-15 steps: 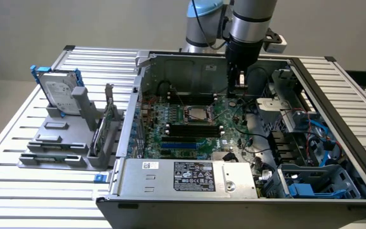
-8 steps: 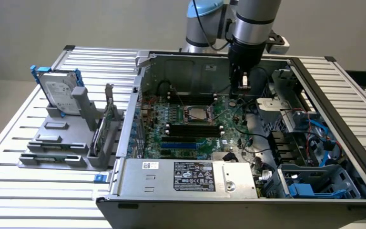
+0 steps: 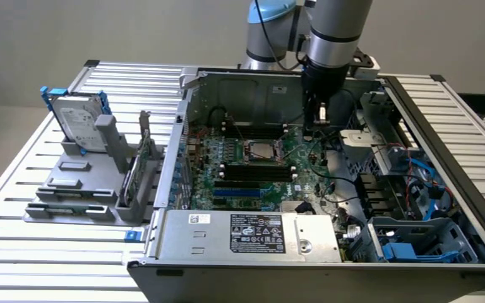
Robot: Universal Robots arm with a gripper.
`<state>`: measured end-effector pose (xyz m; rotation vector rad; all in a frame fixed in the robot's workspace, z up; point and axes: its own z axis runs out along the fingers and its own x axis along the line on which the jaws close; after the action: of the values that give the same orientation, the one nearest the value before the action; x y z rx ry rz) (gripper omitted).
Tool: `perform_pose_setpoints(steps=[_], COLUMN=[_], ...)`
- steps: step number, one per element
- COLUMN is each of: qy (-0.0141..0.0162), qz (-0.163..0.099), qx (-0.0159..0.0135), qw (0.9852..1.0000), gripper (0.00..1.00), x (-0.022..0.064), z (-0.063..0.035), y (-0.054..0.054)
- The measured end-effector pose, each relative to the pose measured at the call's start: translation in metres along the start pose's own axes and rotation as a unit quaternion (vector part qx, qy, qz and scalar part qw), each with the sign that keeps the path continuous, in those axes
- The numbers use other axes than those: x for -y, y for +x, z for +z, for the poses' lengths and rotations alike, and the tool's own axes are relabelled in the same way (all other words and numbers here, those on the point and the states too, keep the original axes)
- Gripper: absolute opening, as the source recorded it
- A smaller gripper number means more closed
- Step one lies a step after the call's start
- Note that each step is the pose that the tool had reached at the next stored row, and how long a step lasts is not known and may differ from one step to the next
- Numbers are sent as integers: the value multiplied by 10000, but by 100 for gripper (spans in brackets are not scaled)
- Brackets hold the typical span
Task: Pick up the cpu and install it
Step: 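Place the cpu into insertion slot, then close the cpu cover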
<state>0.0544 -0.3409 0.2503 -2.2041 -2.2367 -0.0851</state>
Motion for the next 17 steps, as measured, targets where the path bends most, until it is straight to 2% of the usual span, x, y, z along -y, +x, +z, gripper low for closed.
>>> perform_pose_setpoints(steps=[1, 2, 3, 6, 8, 10, 17], qy=[2, 17, 44, 189, 258, 292, 361], qz=[-2, -3, -2, 4, 8, 9, 12], qx=[-1, -1, -1, -3, -4, -5, -6], qw=[10000, 10000, 10000, 9998, 9997, 9996, 9993], gripper=[11, 11, 11, 11, 11, 11, 11], x=[1, 1, 1, 1, 11, 40, 179], z=[16, 24, 27, 27, 26, 25, 19], y=[-1, -1, -1, -2, -3, -8, -30])
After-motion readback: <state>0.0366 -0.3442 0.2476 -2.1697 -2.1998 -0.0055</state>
